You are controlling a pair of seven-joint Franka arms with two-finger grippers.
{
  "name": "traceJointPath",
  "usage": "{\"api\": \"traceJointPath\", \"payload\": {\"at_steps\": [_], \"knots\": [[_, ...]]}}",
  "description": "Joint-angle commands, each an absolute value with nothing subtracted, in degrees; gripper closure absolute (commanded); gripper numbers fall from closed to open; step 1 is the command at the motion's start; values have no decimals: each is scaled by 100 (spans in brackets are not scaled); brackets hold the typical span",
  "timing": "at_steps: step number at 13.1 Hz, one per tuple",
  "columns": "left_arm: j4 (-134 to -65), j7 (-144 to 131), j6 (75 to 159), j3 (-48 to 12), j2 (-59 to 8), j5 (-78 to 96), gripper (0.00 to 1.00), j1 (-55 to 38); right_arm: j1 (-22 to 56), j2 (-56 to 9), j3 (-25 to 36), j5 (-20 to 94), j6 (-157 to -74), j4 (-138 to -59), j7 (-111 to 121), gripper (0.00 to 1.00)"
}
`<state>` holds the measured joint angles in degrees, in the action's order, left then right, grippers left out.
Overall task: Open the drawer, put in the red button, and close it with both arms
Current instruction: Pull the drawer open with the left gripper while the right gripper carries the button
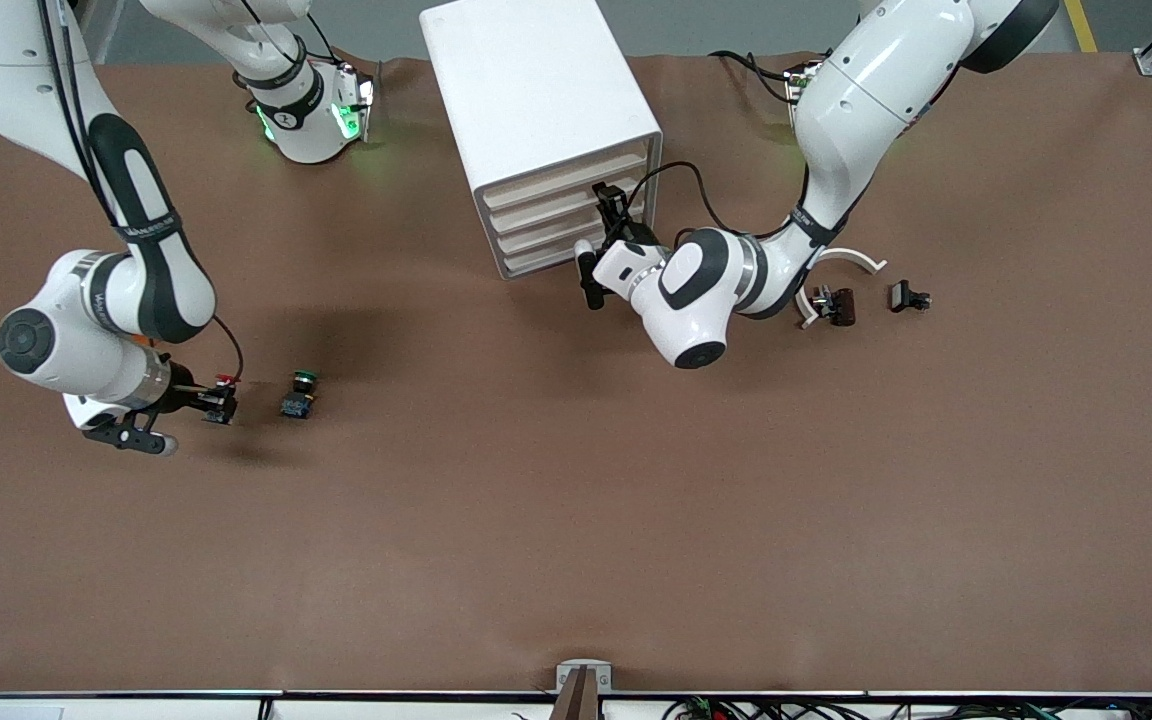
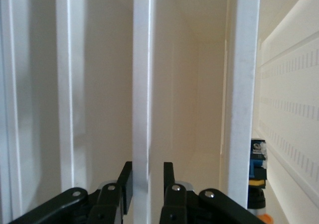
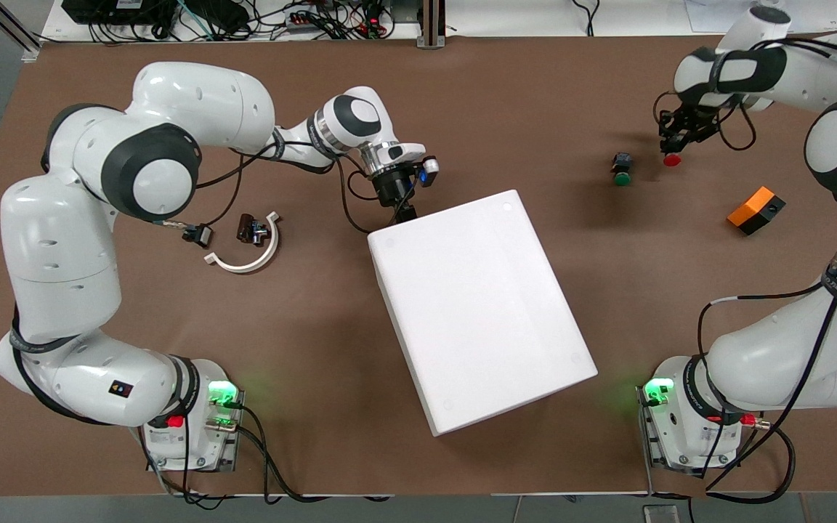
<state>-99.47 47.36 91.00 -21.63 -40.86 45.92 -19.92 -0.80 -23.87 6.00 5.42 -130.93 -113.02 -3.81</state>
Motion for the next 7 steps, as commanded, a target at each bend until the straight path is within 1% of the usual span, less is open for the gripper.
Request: {"api": "traceJointPath", "payload": {"at_steps": [1,3,5,6,7], "knots": [[-9993,4737,9114,-2188,-4043,4781,71,-2065,-132,-2268,589,589,-12334,-10821,-632,100],[-10011,4737,9114,-2188,-4034,4772,78,-2065,-123,-2172,589,589,-11789,-10504,-790,100],[-10002,4746,9114,-2188,-4034,4772,90,-2057,-97,-2013,580,580,-10964,-10101,-1088,100],[-10002,4746,9114,-2180,-4034,4772,94,-2057,-88,-1969,580,563,-10595,-9890,-1220,100],[-9993,4755,9123,-2180,-4034,4764,94,-2057,-79,-1934,563,545,-10208,-9679,-1352,100]]}}
